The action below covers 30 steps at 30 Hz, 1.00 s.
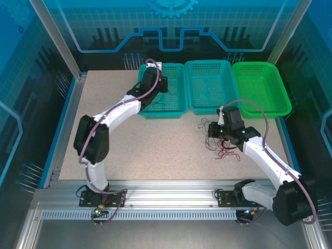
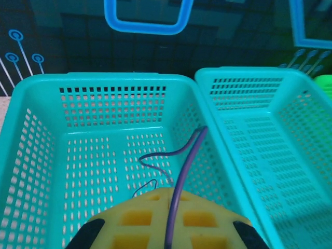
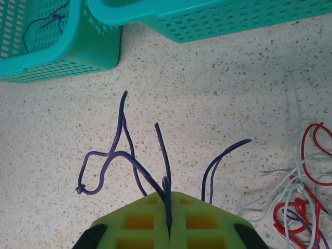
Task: Untangle the cables
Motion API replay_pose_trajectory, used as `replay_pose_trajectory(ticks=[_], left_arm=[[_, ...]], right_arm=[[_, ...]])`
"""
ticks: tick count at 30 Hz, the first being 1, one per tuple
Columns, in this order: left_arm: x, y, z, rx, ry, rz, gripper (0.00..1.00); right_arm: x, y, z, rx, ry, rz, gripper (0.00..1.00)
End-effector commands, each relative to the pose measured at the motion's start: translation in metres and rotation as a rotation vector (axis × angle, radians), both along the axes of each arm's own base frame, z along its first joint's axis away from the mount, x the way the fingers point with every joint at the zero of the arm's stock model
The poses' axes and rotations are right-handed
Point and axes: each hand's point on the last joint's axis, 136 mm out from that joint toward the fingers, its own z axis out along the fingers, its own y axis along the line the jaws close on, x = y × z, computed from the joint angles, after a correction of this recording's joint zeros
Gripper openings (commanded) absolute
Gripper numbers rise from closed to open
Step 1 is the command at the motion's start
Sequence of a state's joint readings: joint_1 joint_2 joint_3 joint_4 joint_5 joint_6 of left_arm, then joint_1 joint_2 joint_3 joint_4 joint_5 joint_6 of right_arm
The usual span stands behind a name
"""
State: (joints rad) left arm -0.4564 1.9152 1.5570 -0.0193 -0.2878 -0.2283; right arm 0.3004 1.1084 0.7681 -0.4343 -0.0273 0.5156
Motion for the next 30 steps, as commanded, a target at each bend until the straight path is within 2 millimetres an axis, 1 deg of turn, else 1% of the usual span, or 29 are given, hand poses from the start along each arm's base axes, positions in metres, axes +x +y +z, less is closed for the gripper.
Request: replay_pose_trajectory(ticks=[1, 2, 3, 4, 6, 8, 11, 12, 15, 17, 19, 21, 23, 25, 27, 30], left_arm=[[0.006, -0.013, -0.007, 0.027, 0.010, -0.077, 0.26], [0.002, -0.014, -0.003, 0.014, 0.002, -0.088, 0.35], [-0.004, -0.015, 0.004, -0.012, -0.010, -0.104, 0.42], [-0.013, -0.015, 0.012, -0.038, -0.024, -0.115, 0.45], [-0.035, -0.015, 0.030, -0.095, -0.054, -0.142, 0.48], [-0.062, -0.017, 0.054, -0.154, -0.088, -0.183, 0.52], [-0.112, -0.031, 0.077, -0.229, -0.119, -0.307, 0.59], [-0.130, -0.039, 0.080, -0.252, -0.122, -0.367, 0.61], [-0.182, -0.062, 0.078, -0.324, -0.092, -0.548, 0.64], [-0.208, -0.072, 0.070, -0.375, -0.043, -0.621, 0.66], [-0.228, -0.081, 0.059, -0.375, -0.017, -0.661, 0.66], [-0.241, -0.089, 0.047, -0.340, -0.008, -0.702, 0.67], [-0.244, -0.094, 0.033, -0.305, -0.001, -0.728, 0.69], [-0.240, -0.097, 0.020, -0.286, 0.016, -0.725, 0.71], [-0.235, -0.103, 0.012, -0.275, 0.039, -0.731, 0.72], [-0.229, -0.114, 0.007, -0.293, 0.063, -0.753, 0.72]], right_arm=[[-0.001, 0.003, 0.022, 0.013, -0.036, 0.021, 0.03], [-0.001, 0.004, 0.025, 0.016, -0.042, 0.027, 0.03], [-0.002, 0.005, 0.027, 0.020, -0.047, 0.036, 0.03], [-0.003, 0.007, 0.030, 0.029, -0.055, 0.044, 0.03], [-0.002, 0.013, 0.035, 0.058, -0.075, 0.069, 0.03], [0.000, 0.021, 0.039, 0.099, -0.091, 0.100, 0.03], [0.003, 0.035, 0.049, 0.167, -0.120, 0.152, 0.03], [0.005, 0.039, 0.053, 0.188, -0.130, 0.163, 0.03], [0.008, 0.051, 0.063, 0.241, -0.162, 0.211, 0.03], [0.009, 0.058, 0.067, 0.264, -0.176, 0.240, 0.03], [0.009, 0.064, 0.070, 0.289, -0.187, 0.272, 0.03], [0.007, 0.071, 0.073, 0.313, -0.198, 0.307, 0.03], [0.004, 0.079, 0.077, 0.332, -0.208, 0.344, 0.03], [0.000, 0.087, 0.081, 0.340, -0.222, 0.391, 0.03], [-0.006, 0.095, 0.085, 0.340, -0.236, 0.439, 0.03], [-0.015, 0.105, 0.089, 0.335, -0.253, 0.495, 0.04]])
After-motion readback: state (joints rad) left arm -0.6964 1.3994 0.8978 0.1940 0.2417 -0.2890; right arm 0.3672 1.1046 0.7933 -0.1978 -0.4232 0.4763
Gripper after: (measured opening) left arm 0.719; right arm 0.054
